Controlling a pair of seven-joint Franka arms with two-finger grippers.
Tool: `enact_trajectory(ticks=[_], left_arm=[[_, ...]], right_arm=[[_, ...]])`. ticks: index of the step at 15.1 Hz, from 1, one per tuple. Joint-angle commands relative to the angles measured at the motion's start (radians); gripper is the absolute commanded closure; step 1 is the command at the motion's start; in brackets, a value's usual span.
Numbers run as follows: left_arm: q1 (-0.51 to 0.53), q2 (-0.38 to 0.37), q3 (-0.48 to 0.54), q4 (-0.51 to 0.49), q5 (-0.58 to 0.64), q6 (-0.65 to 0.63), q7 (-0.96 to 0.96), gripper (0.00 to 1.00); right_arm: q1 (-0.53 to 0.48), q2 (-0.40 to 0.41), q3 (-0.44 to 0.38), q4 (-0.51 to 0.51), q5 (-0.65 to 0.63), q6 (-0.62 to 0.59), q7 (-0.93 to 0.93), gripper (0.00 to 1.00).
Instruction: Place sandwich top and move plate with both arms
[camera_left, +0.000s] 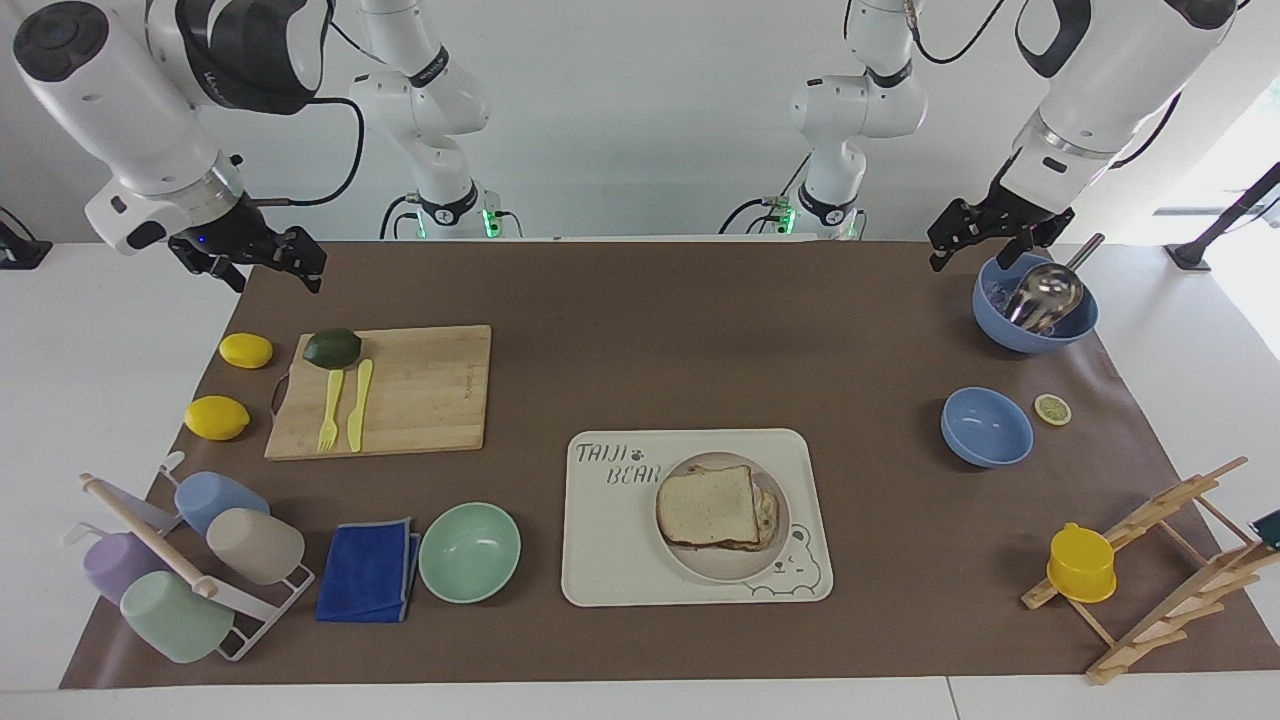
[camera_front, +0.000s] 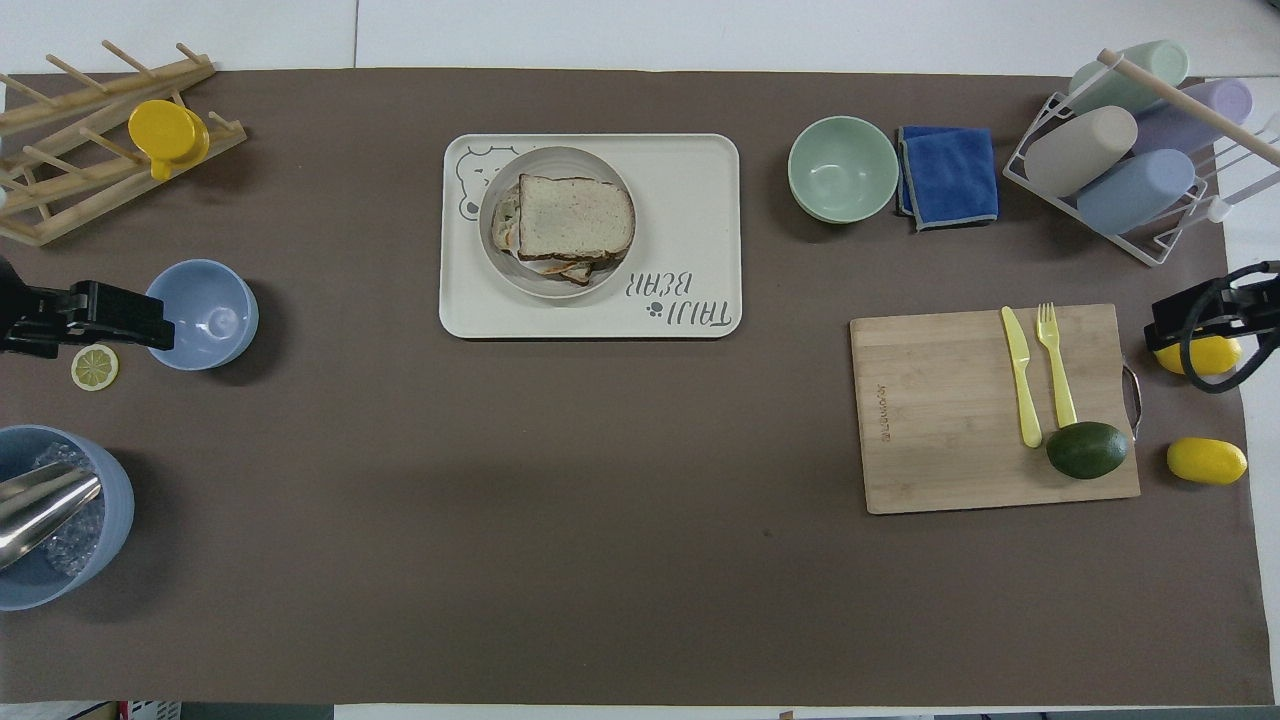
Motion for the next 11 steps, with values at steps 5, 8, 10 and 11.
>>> enact_trajectory(ticks=[5, 8, 10, 11], left_arm=[[-0.009, 0.014, 0.001, 0.003, 0.023, -0.013, 0.014, 0.00], [-0.004, 0.015, -0.001, 0.003, 0.018, -0.009, 0.012, 0.00], [-0.004, 0.014, -0.001, 0.001, 0.017, -0.006, 0.012, 0.00], [-0.002, 0.014, -0.001, -0.002, 0.017, -0.006, 0.012, 0.00]], right_arm=[[-0.005, -0.013, 0.006, -0.013, 0.003, 0.011, 0.018, 0.00], [-0.003, -0.013, 0.007, -0.013, 0.003, 0.013, 0.016, 0.00], [-0.002, -0.013, 0.007, -0.013, 0.002, 0.014, 0.013, 0.00], [-0.001, -0.013, 0.007, -0.013, 0.002, 0.014, 0.016, 0.00]])
